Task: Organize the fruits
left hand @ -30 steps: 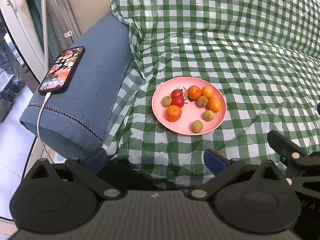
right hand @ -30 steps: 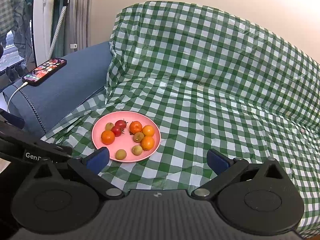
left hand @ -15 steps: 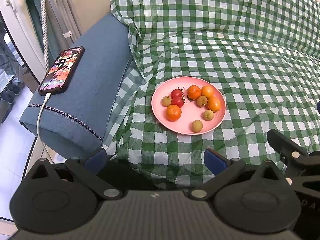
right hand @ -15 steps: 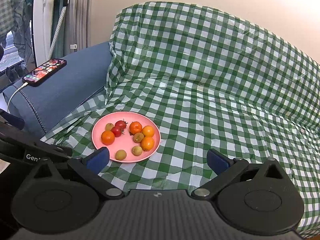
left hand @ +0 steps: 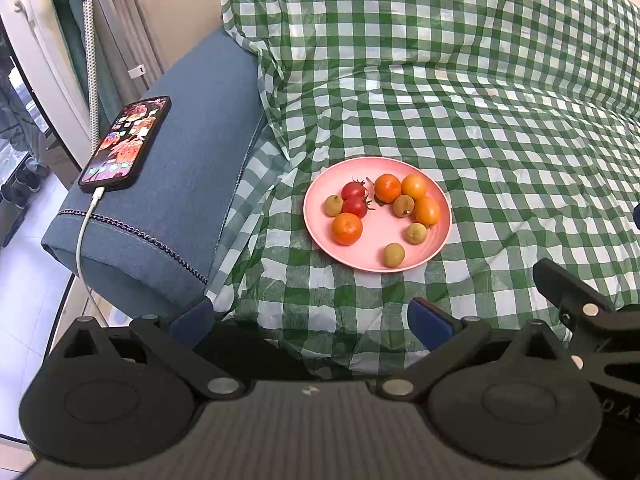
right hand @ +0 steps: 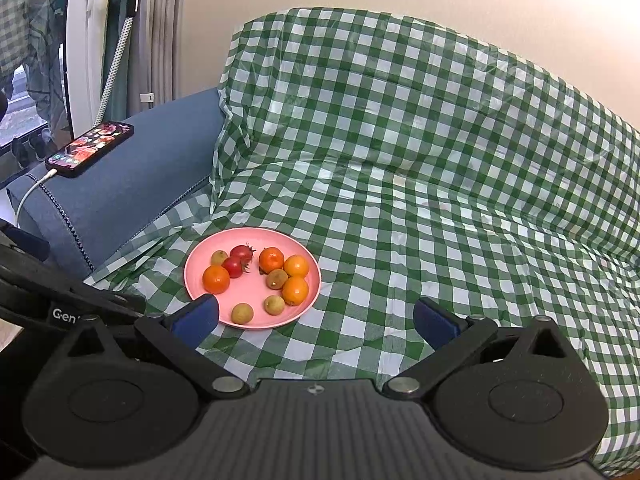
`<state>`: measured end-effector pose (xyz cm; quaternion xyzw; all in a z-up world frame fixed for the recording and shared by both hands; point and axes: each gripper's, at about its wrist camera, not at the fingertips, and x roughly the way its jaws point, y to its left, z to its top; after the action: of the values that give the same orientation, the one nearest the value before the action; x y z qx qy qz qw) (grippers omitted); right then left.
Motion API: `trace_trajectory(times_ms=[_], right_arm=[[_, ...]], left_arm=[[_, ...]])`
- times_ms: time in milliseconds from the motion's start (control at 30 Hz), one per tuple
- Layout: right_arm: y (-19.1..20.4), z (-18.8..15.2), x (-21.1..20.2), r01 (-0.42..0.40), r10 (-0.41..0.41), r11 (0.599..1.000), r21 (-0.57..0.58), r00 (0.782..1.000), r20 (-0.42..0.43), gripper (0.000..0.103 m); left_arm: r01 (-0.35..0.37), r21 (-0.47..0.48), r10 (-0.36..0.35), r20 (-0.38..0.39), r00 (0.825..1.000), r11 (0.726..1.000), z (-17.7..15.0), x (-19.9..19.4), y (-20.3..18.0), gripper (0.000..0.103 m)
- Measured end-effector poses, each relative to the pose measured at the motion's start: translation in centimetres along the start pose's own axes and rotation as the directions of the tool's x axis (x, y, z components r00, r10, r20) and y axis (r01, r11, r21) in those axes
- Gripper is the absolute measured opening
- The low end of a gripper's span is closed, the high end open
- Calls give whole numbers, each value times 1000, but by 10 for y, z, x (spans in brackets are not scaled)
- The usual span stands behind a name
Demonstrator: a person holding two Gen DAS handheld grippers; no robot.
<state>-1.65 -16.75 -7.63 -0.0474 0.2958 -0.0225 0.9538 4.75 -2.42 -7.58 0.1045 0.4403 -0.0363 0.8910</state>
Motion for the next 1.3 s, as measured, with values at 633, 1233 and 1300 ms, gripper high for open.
trace_trajectory(times_ms=[633,1233,1300], right_arm=[[-1,5,-3,-5,5,1000,-1,1000,8,102],[-12,35,-27,-25,24,999,41,999,41,102],[-11,32,-21,-6,5,999,45,1000,21,102]], left_arm=[[-7,10,7,7,1000,1000,8,-4,1,103],[-17,-108,36,174,984,994,15,-58,16,103],[-10,-115,25,123,992,993,16,-48,15,103]])
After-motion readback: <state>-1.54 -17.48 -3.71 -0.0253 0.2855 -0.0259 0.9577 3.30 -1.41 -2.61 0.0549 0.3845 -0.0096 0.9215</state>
